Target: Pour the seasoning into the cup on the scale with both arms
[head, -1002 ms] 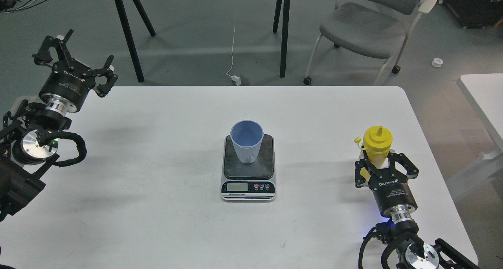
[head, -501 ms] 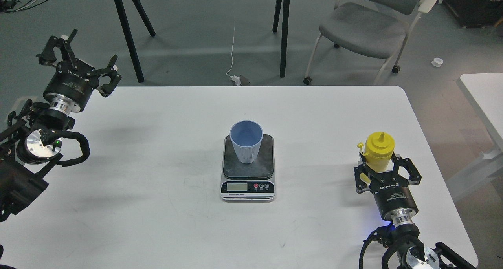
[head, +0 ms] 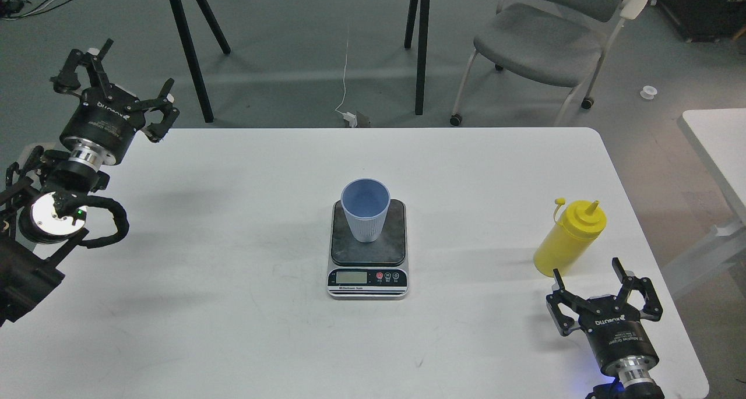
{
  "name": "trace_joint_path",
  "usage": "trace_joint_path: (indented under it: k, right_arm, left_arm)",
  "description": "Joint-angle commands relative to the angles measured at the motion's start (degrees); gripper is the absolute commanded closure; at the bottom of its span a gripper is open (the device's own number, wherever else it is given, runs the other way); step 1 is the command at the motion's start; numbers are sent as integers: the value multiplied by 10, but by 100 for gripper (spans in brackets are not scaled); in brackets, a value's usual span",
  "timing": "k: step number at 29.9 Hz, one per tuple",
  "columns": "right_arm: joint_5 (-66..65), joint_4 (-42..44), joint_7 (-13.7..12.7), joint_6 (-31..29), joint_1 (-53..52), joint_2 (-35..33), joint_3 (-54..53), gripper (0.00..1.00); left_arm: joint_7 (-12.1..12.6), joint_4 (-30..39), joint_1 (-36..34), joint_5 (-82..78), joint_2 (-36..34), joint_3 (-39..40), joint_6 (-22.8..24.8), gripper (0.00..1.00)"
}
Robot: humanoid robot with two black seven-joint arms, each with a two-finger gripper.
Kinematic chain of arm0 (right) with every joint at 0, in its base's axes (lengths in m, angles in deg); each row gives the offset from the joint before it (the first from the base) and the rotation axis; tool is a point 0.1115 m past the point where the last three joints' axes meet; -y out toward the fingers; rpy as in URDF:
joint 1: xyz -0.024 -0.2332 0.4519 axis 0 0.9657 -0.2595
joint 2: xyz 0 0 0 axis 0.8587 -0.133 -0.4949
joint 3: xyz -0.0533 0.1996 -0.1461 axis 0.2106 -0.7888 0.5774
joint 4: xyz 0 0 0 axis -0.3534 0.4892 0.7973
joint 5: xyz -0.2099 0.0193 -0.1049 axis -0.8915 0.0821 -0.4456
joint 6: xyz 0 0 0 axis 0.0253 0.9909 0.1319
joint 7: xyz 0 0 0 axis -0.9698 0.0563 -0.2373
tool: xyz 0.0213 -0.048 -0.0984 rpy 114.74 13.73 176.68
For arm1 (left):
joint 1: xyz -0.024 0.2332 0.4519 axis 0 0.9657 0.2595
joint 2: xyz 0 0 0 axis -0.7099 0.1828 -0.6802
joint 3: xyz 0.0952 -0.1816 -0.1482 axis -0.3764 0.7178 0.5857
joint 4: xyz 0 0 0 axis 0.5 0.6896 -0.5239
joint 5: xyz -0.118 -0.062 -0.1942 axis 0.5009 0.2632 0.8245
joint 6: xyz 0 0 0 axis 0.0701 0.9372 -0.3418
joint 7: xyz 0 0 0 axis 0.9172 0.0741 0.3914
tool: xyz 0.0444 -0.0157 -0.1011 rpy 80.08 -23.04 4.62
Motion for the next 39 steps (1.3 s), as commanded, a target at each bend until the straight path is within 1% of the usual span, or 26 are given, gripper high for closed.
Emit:
trace_joint_path:
  k: [1,4,7,9,11,13,15,17,19,21,23,26,29,30,32,35,39]
  right_arm:
    - [-6,-4,-1,0,29,-36,2,1]
    - [-6,1,0,0,31,-83,-7,1]
    - [-6,13,-1,0,24,-124,-42,1]
    - [-6,33,-1,0,-1,-145,-66,1]
    - [-10,84,-5,0,-61,-170,-67,1]
    - [-22,155,-7,0,-127,-197,-55,0]
    - [-29,244,-5,0,-207,-204,-32,0]
    - [-29,311,-4,0,-273,-197,-11,0]
    - [-29,358,1,0,-330,-176,-6,0]
    - [-30,382,0,0,-373,-154,-1,0]
    - [-30,396,0,0,-399,-152,-1,0]
    - [-31,411,-17,0,-436,-148,10,0]
    - [-26,434,-60,0,-488,-142,48,0]
    - [-23,441,-69,0,-498,-138,51,0]
    - [-22,458,-73,0,-506,-123,52,0]
    - [-22,472,-68,0,-509,-102,49,0]
    - [-22,473,-68,0,-513,-100,55,0]
  left_arm:
    - [0,0,0,0,0,3,2,1]
    - [0,0,0,1,-1,6,5,0]
    - [1,0,0,1,-1,8,6,1]
    - [1,-1,0,2,-1,8,8,1]
    - [1,-1,1,3,-2,8,9,1]
    - [1,-1,4,6,-2,8,10,1]
    - [1,-1,8,7,-1,9,10,0]
    - [1,-1,8,7,2,10,10,1]
    - [1,-5,8,8,5,13,11,1]
    - [2,-9,10,8,7,17,11,1]
    - [2,-10,10,9,8,22,11,1]
    - [1,-13,11,10,15,23,11,1]
    - [1,-24,11,18,30,24,11,0]
    - [1,-29,11,19,35,26,11,1]
    - [1,-32,12,22,42,27,11,1]
    - [1,-31,13,23,44,27,11,1]
    - [-2,-30,14,22,43,28,11,1]
